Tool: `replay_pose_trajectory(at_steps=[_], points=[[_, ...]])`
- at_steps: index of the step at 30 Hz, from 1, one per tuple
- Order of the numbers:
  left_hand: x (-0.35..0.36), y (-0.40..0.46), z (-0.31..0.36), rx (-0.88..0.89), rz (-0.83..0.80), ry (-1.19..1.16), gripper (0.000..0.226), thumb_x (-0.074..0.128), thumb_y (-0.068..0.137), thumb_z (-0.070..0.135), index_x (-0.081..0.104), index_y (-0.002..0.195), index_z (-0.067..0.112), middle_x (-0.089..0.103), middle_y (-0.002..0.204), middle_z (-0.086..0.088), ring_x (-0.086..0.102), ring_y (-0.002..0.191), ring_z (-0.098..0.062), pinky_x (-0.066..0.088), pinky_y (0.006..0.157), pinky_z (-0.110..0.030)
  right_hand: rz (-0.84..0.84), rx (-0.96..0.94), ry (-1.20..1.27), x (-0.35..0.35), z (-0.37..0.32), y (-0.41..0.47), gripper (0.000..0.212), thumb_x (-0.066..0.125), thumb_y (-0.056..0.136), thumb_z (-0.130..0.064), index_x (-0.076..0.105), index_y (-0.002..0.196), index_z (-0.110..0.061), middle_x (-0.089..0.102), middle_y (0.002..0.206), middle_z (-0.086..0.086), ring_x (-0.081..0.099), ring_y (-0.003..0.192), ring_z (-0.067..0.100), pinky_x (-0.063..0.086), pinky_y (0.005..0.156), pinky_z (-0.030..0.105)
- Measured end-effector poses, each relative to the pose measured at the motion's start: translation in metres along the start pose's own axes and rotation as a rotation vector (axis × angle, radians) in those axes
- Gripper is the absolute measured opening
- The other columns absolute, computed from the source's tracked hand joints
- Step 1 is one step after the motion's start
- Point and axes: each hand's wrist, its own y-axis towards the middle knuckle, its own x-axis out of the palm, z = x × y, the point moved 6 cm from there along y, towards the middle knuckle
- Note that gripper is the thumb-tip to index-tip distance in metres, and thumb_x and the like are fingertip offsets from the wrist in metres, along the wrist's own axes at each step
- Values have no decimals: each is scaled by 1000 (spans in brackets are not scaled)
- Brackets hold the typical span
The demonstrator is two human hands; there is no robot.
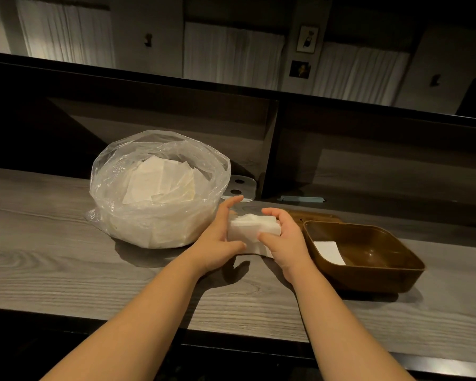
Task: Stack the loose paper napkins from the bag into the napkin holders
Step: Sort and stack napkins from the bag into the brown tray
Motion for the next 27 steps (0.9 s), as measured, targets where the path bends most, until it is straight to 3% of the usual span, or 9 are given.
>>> replay_pose_trajectory(at_steps=[4,8,12,16,20,23,27], points=[[-6,2,-2,4,114,9,76,60,93,5,19,141,48,44,122,10,54,109,-12,53,86,-21,35,-39,75,-4,0,1,57,66,83,6,48,122,-32,55,114,-8,57,104,15,56,66,19],[-5,3,-6,-43,92,-14,82,63,91,4,17,143,49,46,126,4,58,107,-15,57,84,-23,70,19,-9,-3,6,3,66,72,82,1,44,134,-28,47,124,-5,50,106,12,53,73,18],[2,0,-6,-47,-34,21,89,65,90,8,13,142,58,36,138,1,52,116,-19,51,97,-29,-63,24,-80,4,6,2,73,75,82,-5,36,139,-30,41,119,-10,48,95,5,47,59,10],[-1,0,-5,-52,10,-1,85,62,92,6,17,144,56,40,138,2,55,114,-18,53,97,-34,-30,18,-45,1,6,2,77,73,82,-3,35,143,-30,44,126,-6,50,110,13,52,70,18],[-8,3,-10,-113,113,22,79,52,93,-2,24,146,49,45,138,0,53,118,-21,55,96,-39,50,70,-49,-5,9,4,52,70,86,-5,47,128,-25,53,116,-4,57,100,14,56,68,21],[-8,3,-13,-134,89,16,79,50,92,-3,22,147,49,46,134,0,55,115,-19,56,92,-32,33,64,-105,-4,10,4,32,69,88,-9,53,110,-27,58,106,-3,58,95,14,57,72,25],[-5,4,-13,-142,66,29,79,53,93,1,18,150,43,42,132,2,56,109,-18,55,90,-28,19,45,-66,-4,9,2,30,69,87,-8,53,101,-29,59,101,-3,60,97,17,59,83,37]])
